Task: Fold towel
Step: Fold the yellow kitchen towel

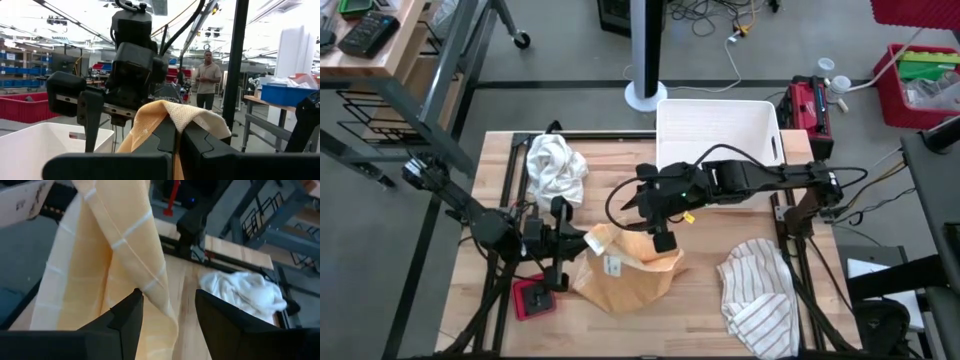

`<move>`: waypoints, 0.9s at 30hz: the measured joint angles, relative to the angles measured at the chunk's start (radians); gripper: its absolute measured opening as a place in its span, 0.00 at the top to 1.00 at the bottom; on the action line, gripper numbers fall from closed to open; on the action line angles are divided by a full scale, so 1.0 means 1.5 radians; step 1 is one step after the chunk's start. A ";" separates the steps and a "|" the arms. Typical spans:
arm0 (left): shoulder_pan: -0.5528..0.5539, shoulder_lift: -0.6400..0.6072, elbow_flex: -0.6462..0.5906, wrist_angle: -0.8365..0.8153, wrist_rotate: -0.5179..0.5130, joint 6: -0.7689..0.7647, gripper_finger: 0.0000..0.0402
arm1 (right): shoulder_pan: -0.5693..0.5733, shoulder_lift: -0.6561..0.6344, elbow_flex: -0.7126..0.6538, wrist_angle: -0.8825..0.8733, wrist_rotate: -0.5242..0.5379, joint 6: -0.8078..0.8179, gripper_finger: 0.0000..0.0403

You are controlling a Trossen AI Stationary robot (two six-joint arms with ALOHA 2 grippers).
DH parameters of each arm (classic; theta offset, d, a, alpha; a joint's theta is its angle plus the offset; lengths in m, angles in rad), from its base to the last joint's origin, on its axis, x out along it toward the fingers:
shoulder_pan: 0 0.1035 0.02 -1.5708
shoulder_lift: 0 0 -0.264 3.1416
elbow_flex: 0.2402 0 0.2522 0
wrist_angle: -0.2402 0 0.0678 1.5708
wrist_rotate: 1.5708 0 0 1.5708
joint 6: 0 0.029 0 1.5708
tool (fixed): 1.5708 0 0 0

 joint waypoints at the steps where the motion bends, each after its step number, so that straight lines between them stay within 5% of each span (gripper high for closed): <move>1: 0.000 0.000 0.000 0.001 0.000 0.000 1.00 | 0.000 0.000 -0.005 0.009 -0.002 0.000 0.56; 8: 0.000 0.000 0.000 0.002 0.000 0.000 1.00 | 0.000 0.000 -0.065 0.132 -0.025 0.005 0.63; 13: -0.002 -0.001 0.000 -0.004 -0.001 0.000 1.00 | 0.008 0.000 -0.068 0.148 0.079 -0.046 0.95; 27: -0.006 -0.006 0.000 -0.033 -0.070 -0.014 0.96 | 0.039 0.000 0.265 -0.079 0.355 -0.190 1.00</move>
